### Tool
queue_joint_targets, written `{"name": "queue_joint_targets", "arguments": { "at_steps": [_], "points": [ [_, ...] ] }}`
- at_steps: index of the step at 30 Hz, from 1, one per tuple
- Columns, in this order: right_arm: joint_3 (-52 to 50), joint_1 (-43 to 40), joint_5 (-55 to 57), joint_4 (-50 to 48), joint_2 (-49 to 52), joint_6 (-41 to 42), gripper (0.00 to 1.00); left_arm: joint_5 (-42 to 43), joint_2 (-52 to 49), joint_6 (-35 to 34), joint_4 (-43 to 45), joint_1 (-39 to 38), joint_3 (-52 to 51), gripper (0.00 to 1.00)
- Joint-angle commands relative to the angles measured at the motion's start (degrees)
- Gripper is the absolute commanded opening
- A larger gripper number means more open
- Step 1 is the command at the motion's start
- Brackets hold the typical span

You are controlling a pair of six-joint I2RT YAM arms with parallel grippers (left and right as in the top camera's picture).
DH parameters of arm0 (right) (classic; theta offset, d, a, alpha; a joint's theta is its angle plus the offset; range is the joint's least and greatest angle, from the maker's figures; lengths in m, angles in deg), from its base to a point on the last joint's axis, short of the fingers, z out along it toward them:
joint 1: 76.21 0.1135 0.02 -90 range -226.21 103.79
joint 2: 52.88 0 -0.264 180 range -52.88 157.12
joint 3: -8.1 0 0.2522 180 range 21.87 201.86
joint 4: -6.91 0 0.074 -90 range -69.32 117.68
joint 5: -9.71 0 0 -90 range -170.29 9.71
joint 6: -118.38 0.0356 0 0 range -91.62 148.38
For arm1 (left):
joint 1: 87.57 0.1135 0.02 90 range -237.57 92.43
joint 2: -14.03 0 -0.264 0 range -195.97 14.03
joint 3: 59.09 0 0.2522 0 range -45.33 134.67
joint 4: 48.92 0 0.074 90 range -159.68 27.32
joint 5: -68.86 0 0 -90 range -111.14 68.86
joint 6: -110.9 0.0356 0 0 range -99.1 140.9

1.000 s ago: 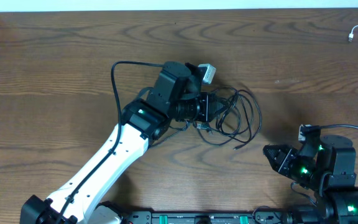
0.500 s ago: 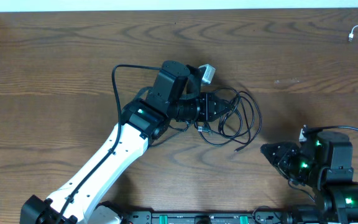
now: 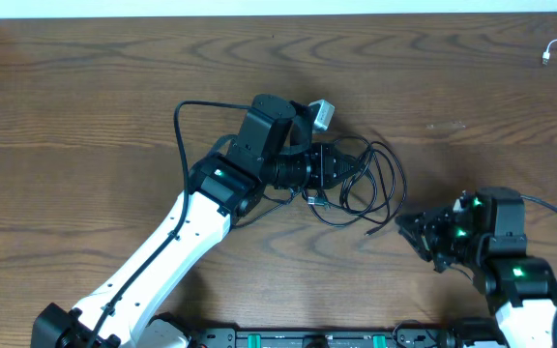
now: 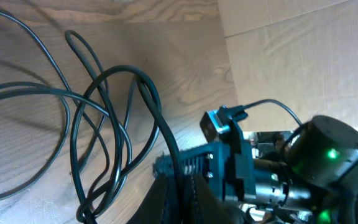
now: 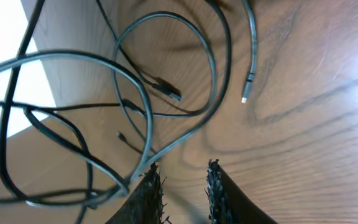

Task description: Untangle cables

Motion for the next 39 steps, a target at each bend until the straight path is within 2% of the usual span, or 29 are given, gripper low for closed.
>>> {"name": "queue_joint_targets", "arguments": {
  "at_steps": [1,15,24,31,33,35,39],
  "points": [
    [-0.3,0.1,-3.0,-3.0,3.3,4.4,0.23,1.2,1.2,-0.5,0.4,0.3,0.4,0.08],
    [-0.3,5.9,-8.2,-16.2,17.5,13.2,0.19,1.2,1.2,-0.5,0.4,0.3,0.4,0.08],
    [-0.3,7.2,-11.1,-22.3,18.8,15.3,0.17,1.2,1.2,-0.5,0.4,0.3,0.4,0.08],
    [-0.3,7.2,-13.3,-22.4,18.8,15.3,0.16,1.2,1.2,-0.5,0.4,0.3,0.4,0.08],
    [-0.3,7.2,-13.4,-22.4,18.8,15.2,0.11,1.2,1.2,-0.5,0.4,0.3,0.4,0.08],
    [-0.3,7.2,-13.4,-22.4,18.8,15.1,0.02,1.2,1.2,-0.5,0.4,0.3,0.4,0.08],
    [-0.3,7.2,-13.3,-22.4,18.8,11.3,0.01,1.2,1.2,-0.4,0.4,0.3,0.4,0.08]
  ]
}}
